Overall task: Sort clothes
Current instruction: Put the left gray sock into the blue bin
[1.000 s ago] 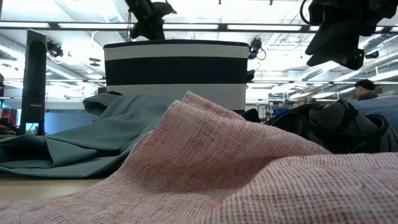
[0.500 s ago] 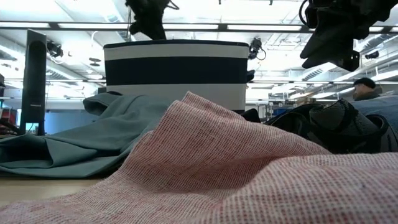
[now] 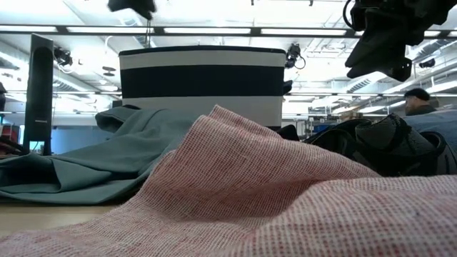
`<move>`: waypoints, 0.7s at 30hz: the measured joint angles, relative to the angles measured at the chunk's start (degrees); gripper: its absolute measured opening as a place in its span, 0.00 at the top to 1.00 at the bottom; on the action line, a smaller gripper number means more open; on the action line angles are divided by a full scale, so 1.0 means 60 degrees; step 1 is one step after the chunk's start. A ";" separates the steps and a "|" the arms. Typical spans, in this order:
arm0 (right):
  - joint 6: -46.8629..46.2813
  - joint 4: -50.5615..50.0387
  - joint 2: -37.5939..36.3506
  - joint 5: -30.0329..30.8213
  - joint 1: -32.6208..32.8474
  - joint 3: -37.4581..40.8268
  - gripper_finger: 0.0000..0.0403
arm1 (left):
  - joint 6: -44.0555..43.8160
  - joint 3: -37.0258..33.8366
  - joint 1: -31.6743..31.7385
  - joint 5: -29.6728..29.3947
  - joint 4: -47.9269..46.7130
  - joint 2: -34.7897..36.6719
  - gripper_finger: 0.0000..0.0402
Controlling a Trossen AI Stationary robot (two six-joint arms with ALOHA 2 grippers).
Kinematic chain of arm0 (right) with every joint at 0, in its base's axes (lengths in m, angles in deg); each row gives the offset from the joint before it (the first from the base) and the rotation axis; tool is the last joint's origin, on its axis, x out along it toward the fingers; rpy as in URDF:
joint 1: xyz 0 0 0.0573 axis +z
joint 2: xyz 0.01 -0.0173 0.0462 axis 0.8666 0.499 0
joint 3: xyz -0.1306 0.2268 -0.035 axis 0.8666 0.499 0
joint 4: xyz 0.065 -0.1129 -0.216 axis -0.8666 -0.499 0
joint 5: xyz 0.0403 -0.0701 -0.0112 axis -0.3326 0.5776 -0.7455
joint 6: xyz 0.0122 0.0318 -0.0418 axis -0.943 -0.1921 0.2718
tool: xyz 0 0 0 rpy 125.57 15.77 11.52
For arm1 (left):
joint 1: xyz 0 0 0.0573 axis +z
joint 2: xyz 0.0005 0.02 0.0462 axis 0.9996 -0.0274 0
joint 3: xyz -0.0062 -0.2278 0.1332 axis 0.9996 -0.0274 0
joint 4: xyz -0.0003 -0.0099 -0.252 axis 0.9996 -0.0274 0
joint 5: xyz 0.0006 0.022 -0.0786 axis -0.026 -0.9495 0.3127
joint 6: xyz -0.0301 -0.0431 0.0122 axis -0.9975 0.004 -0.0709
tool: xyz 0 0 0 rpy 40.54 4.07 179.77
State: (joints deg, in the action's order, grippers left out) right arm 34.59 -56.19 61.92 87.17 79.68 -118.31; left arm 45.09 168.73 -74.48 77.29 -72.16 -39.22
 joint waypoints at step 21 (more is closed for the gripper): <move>0.0343 0.0529 0.0000 -0.0508 0.0000 0.0000 0.74 | -1.0336 -0.6499 -0.6925 -0.1769 0.1729 0.1667 0.68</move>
State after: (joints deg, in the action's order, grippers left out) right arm 36.65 -53.02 61.92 84.13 79.68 -118.31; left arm -16.93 129.74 -116.03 66.67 -61.79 -29.22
